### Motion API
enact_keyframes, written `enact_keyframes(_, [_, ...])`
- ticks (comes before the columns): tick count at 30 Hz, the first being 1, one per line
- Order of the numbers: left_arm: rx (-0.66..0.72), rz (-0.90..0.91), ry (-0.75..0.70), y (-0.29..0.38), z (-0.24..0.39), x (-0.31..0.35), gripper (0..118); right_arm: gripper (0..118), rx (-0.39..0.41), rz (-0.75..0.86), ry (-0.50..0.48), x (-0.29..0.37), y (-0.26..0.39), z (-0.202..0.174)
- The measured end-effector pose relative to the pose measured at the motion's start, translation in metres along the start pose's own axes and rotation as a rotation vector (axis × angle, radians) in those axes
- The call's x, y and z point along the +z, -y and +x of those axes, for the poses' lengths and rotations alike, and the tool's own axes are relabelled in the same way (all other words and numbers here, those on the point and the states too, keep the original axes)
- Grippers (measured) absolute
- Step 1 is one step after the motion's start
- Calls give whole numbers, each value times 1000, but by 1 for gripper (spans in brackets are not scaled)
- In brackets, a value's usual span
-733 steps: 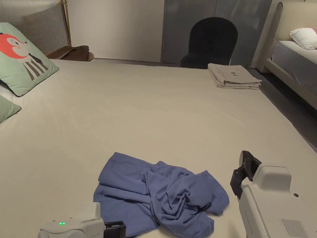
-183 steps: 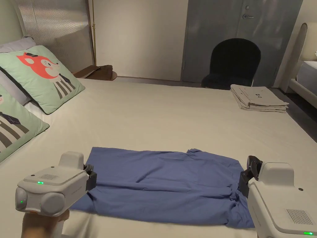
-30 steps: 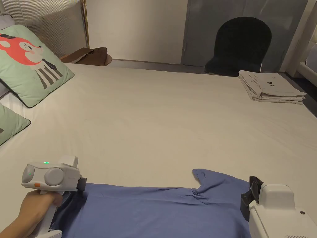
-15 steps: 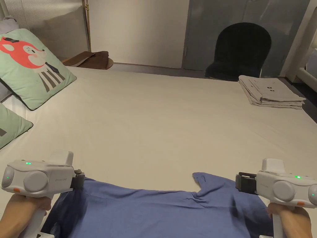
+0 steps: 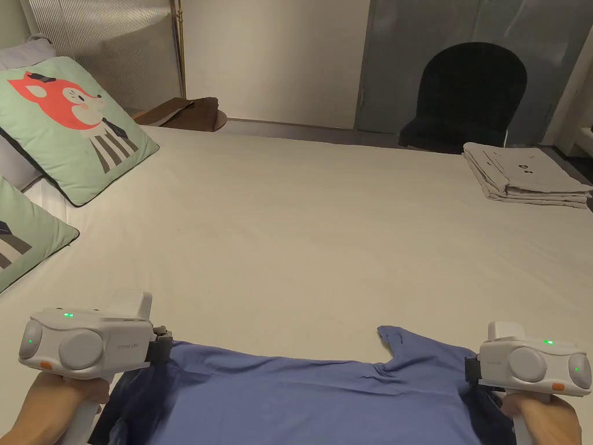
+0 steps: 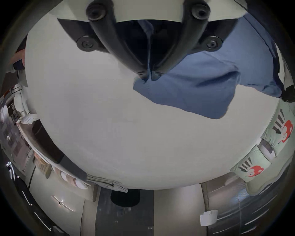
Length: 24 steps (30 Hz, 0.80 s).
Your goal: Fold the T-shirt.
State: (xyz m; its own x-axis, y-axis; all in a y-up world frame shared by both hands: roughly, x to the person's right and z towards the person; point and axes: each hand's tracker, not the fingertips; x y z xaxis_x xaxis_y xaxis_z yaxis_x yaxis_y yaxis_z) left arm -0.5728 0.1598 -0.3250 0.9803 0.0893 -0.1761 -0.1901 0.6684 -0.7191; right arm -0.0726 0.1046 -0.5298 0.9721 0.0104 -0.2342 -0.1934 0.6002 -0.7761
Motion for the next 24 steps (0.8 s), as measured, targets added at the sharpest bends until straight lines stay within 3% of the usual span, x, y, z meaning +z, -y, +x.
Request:
enact_keyframes(7, [33,32,-29,12,-4,25,3,1,36,174,-27,80,13,2])
enact_keyframes(11, [65,66,-44,22,-7,51,3,1,-2,286,-75,143,35,9])
enact_keyframes(19, [126,110,-47,68,-14,111,3,2,-31,368,-148,232,113,24])
enact_keyframes(24, [157,92,-45,111,-17,129,3,2,-56,350,-169,251,166,29])
